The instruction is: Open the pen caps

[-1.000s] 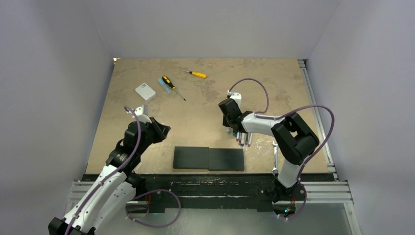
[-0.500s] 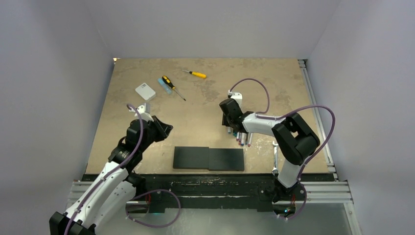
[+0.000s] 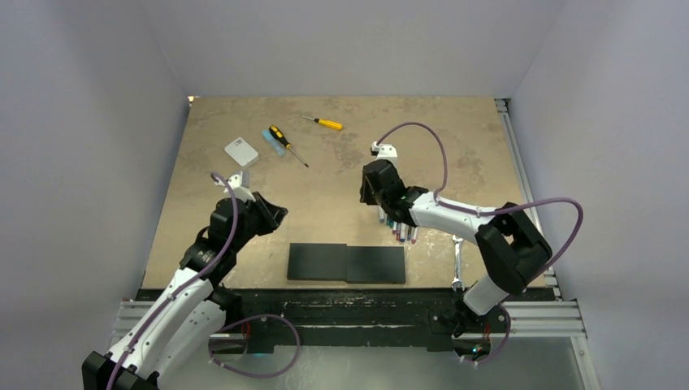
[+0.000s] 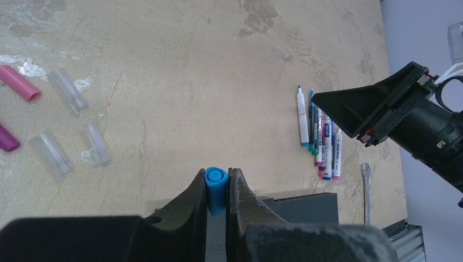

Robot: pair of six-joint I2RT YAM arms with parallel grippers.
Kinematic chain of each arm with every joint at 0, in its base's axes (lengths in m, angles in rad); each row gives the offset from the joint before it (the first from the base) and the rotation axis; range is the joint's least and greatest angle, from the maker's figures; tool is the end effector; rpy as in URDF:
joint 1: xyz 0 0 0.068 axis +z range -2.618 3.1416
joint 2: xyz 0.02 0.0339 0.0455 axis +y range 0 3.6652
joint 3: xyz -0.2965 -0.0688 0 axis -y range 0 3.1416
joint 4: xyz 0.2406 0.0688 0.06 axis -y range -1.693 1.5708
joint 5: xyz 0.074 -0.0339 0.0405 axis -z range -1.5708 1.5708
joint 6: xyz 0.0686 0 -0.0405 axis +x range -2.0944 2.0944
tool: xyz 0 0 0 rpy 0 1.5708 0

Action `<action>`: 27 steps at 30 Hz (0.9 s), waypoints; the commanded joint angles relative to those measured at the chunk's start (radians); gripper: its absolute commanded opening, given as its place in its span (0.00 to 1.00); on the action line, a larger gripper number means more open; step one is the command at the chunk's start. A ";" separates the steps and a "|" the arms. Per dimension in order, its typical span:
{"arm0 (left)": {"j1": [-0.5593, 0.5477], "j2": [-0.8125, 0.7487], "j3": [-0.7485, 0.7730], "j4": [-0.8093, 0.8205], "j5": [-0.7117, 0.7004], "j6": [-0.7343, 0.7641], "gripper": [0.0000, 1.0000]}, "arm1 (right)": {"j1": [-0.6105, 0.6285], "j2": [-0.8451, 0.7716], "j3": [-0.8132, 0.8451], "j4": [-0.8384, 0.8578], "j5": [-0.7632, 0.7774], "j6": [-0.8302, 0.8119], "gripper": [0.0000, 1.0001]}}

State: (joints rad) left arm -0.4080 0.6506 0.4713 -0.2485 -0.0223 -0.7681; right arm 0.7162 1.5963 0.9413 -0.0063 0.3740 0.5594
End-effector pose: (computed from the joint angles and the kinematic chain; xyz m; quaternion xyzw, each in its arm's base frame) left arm 0.1486 -0.0626 0.2501 -0.1565 0.8264 -0.2922 0.4552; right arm 0.2908 0.2199 0.2263 0.0123 0.8864 0.1228 0.4462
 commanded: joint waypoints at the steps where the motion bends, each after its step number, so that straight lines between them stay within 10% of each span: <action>1: -0.003 -0.002 0.013 0.015 -0.013 -0.022 0.00 | 0.011 0.061 0.048 0.055 -0.118 -0.040 0.26; 27: -0.003 0.044 0.067 -0.171 -0.304 -0.045 0.00 | -0.089 0.107 -0.088 0.035 -0.064 0.003 0.15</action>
State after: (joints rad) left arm -0.4080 0.6888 0.4892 -0.3988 -0.2485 -0.8085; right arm 0.6369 1.7489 0.8955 0.0673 0.2684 0.5606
